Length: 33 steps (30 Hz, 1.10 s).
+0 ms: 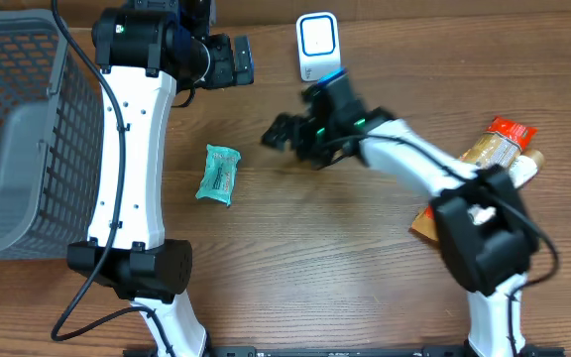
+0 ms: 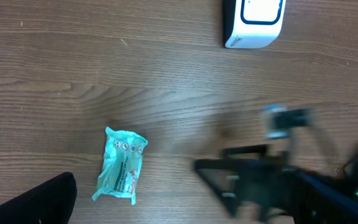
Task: Scan the item barcode
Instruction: 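Move the right gripper to the green pouch and grasp it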
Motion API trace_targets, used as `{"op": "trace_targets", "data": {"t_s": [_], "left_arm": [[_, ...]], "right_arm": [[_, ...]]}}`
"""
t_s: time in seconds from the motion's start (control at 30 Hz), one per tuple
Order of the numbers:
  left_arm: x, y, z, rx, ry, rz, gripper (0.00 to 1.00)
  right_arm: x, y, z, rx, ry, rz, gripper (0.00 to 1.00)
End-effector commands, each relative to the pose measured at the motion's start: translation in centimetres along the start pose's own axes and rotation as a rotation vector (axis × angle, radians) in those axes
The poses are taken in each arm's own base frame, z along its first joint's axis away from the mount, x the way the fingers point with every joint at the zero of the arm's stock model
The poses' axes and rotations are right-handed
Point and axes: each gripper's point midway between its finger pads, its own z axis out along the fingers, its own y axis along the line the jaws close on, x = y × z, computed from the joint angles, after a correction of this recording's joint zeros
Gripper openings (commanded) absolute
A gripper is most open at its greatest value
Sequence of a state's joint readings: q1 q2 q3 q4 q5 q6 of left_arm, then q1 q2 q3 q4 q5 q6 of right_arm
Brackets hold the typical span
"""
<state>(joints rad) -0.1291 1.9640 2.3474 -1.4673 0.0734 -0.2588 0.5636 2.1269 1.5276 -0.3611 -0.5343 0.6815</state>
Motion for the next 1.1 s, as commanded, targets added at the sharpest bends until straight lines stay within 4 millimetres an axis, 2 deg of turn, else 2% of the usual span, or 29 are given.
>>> {"op": "trace_targets", "data": {"t_s": [0.0, 0.1, 0.27, 0.4, 0.6, 0.87, 0.93, 1.03, 1.07], "left_arm": [[0.1, 0.0, 0.4, -0.005, 0.008, 0.013, 1.0], [0.1, 0.0, 0.4, -0.005, 0.008, 0.013, 1.0], [0.0, -0.1, 0.4, -0.003, 0.003, 0.018, 1.0], [-0.9, 0.6, -0.4, -0.007, -0.033, 0.003, 1.0], [-2.4, 4.6, -2.9, -0.044, -0.091, -0.07, 1.0], [-3.0, 11.8, -4.6, -0.119, -0.12, -0.236, 1.0], [-2.9, 12.7, -4.8, -0.13, -0.121, -0.255, 1.0], [-2.9, 13.3, -4.9, -0.136, -0.123, -0.265, 1.0], [-2.9, 13.3, -4.9, -0.136, -0.123, -0.265, 1.0]], "right_arm": [[0.5, 0.8, 1.7, 0.012, -0.028, 0.01, 0.91], [0.9, 2.1, 3.4, -0.009, -0.057, -0.046, 0.84], [1.1, 3.6, 6.1, -0.012, -0.058, -0.095, 0.83], [1.7, 3.7, 7.9, 0.054, -0.026, -0.139, 0.8], [2.7, 3.1, 8.8, 0.157, -0.042, -0.177, 0.7], [5.9, 3.2, 11.9, 0.167, -0.006, -0.219, 0.7], [6.1, 3.1, 12.1, 0.184, -0.018, -0.223, 0.69], [6.4, 2.6, 12.3, 0.212, -0.026, -0.209, 0.55], [6.4, 2.3, 12.3, 0.222, -0.025, -0.201, 0.47]]}}
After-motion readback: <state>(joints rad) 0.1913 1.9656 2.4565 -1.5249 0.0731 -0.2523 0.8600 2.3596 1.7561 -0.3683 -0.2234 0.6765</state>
